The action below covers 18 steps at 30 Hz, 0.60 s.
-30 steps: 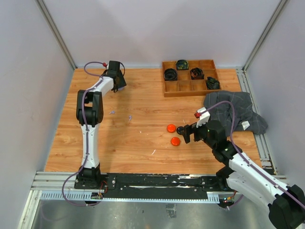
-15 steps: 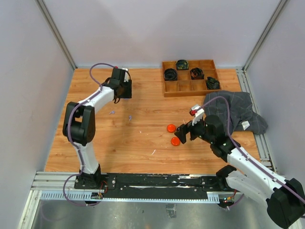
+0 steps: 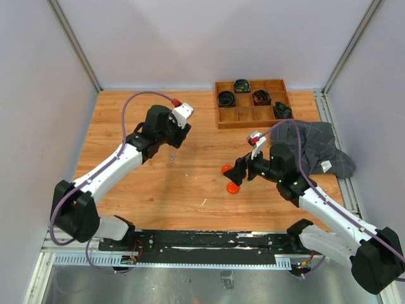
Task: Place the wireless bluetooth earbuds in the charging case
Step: Pick up the charging case at the center of the board.
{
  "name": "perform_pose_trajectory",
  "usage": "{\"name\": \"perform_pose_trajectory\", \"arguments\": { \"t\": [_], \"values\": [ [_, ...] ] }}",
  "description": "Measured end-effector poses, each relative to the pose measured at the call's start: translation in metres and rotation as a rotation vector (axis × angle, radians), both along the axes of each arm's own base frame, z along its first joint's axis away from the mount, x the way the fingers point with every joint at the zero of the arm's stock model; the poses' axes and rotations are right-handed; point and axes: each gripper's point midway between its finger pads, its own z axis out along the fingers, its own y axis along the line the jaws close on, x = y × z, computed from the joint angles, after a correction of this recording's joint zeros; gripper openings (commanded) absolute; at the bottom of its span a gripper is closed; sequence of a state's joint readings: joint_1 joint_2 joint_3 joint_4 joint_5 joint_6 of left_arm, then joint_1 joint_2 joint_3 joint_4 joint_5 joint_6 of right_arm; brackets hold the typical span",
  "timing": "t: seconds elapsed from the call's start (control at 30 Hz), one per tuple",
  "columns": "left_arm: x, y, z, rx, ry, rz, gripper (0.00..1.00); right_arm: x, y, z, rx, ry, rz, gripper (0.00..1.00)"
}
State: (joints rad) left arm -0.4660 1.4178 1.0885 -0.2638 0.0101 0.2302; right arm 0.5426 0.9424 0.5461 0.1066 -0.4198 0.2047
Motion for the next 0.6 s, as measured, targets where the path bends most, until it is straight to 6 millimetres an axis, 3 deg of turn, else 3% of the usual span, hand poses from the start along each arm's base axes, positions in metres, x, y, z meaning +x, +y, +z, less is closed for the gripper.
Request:
{"name": "perform_pose_trajectory", "arguments": {
  "t": [0.27,0.43,0.6],
  "values": [
    [-0.044,-0.033,0.039,0.071,-0.223,-0.328,0.41,-0.005,0.013,0.018,0.051,-0.004,0.076,0.99],
    [-0.063,-0.052,0.05,0.131,-0.321,-0.499,0.42,-0.005,0.026,0.048,0.105,-0.05,0.15,1.0],
    [-0.083,-0.07,0.054,0.199,-0.407,-0.647,0.42,-0.004,0.034,0.059,0.132,-0.043,0.182,0.97]
  ]
}}
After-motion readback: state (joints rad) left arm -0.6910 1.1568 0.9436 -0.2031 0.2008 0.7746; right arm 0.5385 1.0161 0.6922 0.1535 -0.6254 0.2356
